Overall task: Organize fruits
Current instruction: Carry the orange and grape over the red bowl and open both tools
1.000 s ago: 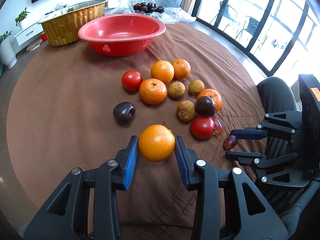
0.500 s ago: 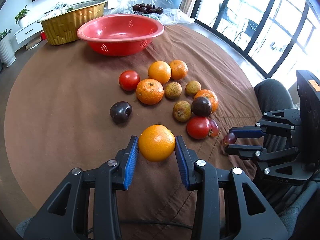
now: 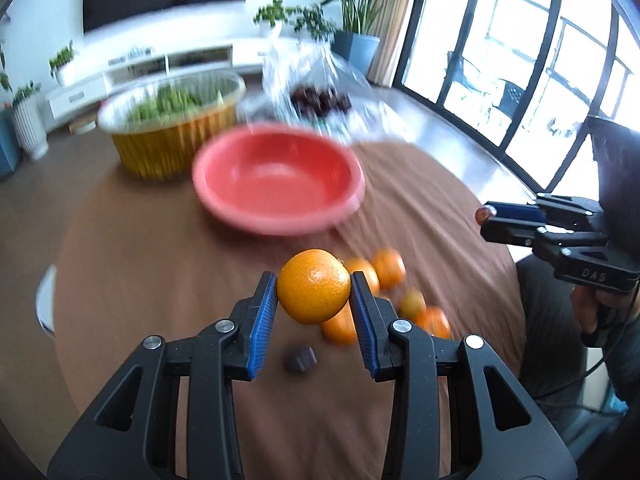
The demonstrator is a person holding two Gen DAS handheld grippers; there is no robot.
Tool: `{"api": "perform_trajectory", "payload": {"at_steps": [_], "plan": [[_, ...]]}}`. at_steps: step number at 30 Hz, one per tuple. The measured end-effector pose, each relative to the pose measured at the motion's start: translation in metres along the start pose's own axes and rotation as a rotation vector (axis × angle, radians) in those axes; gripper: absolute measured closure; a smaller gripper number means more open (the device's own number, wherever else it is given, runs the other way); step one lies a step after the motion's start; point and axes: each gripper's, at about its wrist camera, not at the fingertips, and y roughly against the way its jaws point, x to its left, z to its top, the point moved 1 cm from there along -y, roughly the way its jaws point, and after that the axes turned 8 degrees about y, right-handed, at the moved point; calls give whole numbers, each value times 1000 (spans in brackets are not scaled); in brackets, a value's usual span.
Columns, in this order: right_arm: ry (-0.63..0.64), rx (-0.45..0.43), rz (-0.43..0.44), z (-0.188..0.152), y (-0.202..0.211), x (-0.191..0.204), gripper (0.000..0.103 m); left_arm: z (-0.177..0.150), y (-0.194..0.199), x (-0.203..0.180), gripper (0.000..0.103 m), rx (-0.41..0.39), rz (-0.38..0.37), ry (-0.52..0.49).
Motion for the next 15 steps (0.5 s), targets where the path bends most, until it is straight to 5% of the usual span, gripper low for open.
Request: {"api": "perform_trajectory", "payload": {"at_steps": [7, 15], "plan": [[5, -26, 38, 73, -42, -31, 76, 84, -54, 14, 68, -13, 104, -10], [-1, 100, 68, 97, -122, -55, 76, 103, -130, 26, 68, 87, 130, -15]]}}
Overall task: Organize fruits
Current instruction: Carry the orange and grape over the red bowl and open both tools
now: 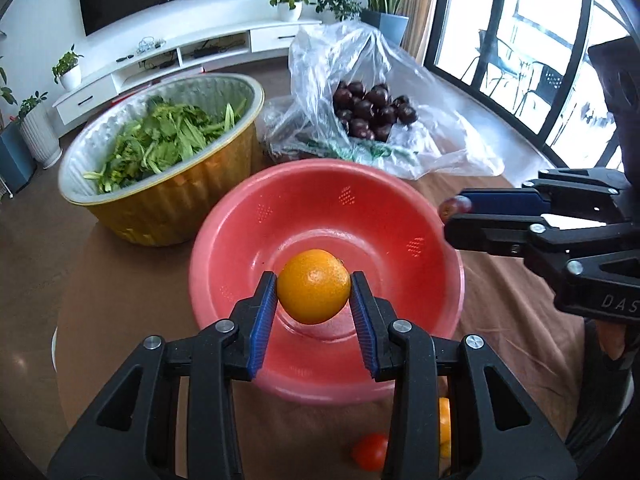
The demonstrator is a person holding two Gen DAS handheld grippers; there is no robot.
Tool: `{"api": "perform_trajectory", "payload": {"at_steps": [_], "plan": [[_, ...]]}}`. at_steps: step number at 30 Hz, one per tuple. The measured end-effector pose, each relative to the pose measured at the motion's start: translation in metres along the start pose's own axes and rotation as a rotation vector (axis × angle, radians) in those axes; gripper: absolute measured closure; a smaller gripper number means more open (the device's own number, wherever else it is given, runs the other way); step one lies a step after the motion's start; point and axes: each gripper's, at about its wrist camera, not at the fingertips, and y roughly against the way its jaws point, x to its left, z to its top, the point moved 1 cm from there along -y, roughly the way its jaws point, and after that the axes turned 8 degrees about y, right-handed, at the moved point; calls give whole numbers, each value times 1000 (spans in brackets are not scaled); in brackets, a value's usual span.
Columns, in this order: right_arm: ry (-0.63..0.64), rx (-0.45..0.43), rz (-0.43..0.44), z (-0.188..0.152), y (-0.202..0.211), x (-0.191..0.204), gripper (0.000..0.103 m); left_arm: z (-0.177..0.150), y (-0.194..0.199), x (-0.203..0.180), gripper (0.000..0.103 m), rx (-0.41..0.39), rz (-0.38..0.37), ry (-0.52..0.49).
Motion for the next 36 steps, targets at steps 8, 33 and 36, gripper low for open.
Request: {"api": "perform_trajectory", "payload": {"at_steps": [8, 33, 36], "plan": [[25, 88, -12, 3, -50, -4, 76, -11, -42, 9, 68, 50, 4, -5], [52, 161, -71, -1, -82, -1, 66, -16, -46, -2, 37, 24, 4, -59], [48, 161, -66, -1, -79, -1, 61, -14, -42, 0, 37, 17, -10, -49]]}}
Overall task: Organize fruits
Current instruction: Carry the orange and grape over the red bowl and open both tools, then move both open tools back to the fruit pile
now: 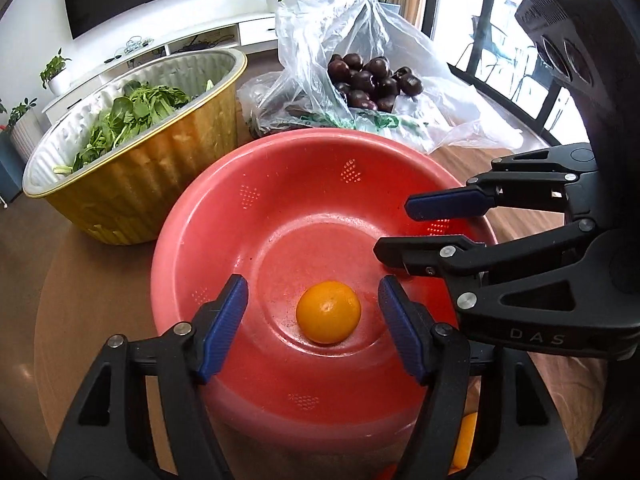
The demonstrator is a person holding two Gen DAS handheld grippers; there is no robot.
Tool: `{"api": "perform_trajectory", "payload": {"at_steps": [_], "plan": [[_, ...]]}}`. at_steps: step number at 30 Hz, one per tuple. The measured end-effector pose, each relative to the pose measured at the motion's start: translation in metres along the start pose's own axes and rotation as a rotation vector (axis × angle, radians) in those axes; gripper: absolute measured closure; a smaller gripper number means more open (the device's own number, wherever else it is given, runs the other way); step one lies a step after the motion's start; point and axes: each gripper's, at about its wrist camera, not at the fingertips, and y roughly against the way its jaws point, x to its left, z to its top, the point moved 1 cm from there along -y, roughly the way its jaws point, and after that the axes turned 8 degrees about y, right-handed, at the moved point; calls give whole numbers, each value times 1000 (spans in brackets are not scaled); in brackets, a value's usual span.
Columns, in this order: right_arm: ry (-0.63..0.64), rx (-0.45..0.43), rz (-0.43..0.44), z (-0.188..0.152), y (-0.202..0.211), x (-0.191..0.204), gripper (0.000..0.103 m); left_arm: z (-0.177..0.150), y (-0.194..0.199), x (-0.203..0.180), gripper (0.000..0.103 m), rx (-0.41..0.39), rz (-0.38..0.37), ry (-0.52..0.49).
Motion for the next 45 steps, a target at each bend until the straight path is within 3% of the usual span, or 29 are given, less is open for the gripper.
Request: {"api": "perform_trajectory", "payload": {"at_steps": [5, 10, 13, 16, 18, 20, 29, 31, 35, 40, 45], "plan": [[2, -50, -19, -2, 26, -1, 56, 3, 18, 3, 37, -42, -29, 23], [-28, -139, -5, -12, 75, -4, 44, 5, 47, 17, 37, -101, -94, 97], [-28, -202, -10, -25, 111, 0, 40, 4, 68, 24, 28, -144, -102, 125], [-31, -273, -2, -48, 150, 10, 35, -2, 91, 29, 25, -185, -121, 151], [-39, -309, 6, -64, 167, 18, 30, -10, 105, 27, 13, -200, -124, 149], [-31, -329, 11, -85, 178, 27, 30, -23, 115, 22, 10, -209, -134, 142], [-77, -271, 53, -163, 170, 62, 30, -119, 132, -14, 9, -91, -202, 138], [-70, -251, 74, -174, 164, 75, 30, -135, 138, -18, 9, -77, -183, 132], [-22, -203, 73, -187, 150, 104, 40, -156, 152, -21, 9, -50, -131, 91], [-42, -147, 87, -185, 130, 115, 48, -173, 144, -14, 9, 43, 22, 6], [-34, -119, 78, -182, 119, 122, 55, -183, 138, -4, 9, 84, 37, 18]]}}
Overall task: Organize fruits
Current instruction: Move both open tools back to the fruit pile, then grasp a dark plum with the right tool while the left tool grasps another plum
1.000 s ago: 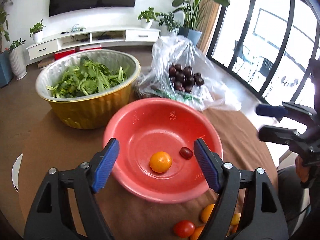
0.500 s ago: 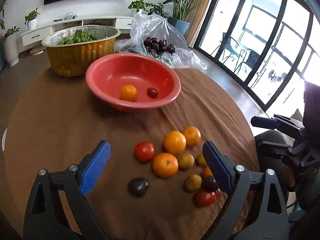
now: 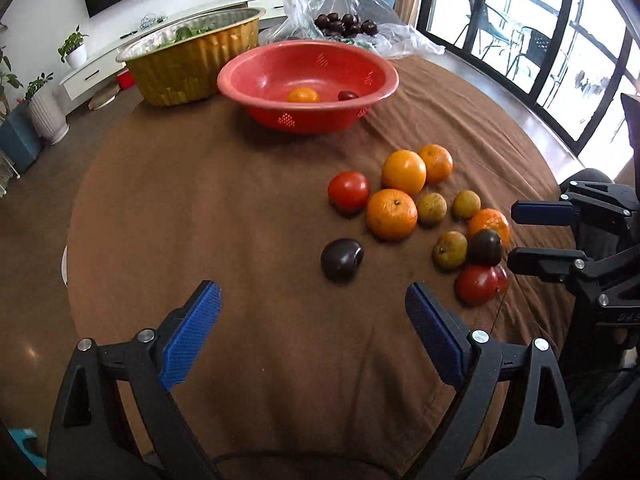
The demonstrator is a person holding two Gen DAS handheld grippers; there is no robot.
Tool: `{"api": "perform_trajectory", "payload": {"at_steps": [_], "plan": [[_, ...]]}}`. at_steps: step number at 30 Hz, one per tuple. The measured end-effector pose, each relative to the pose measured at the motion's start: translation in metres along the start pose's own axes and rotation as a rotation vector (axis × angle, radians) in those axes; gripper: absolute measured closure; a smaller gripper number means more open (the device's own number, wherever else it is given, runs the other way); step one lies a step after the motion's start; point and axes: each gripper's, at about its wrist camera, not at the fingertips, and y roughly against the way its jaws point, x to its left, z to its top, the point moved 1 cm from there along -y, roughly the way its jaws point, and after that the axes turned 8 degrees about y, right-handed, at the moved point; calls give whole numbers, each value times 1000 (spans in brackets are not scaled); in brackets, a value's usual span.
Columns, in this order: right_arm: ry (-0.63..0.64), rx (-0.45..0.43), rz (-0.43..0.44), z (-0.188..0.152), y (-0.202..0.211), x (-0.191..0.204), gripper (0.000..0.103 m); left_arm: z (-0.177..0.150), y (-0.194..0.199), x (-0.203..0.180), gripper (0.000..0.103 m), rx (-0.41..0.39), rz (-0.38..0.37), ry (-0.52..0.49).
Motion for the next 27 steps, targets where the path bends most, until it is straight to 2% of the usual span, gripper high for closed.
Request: {"api": "perform_trajectory", "payload": {"at_steps": [17, 21, 27], "plan": [[164, 68, -135, 3, -17, 28, 73, 3, -4, 1, 9, -4, -13, 27], [191, 70, -150, 2, -18, 31, 79, 4, -5, 1, 9, -2, -15, 30], [203, 65, -151, 2, -17, 32, 80, 5, -7, 1, 9, 4, -12, 33]]}}
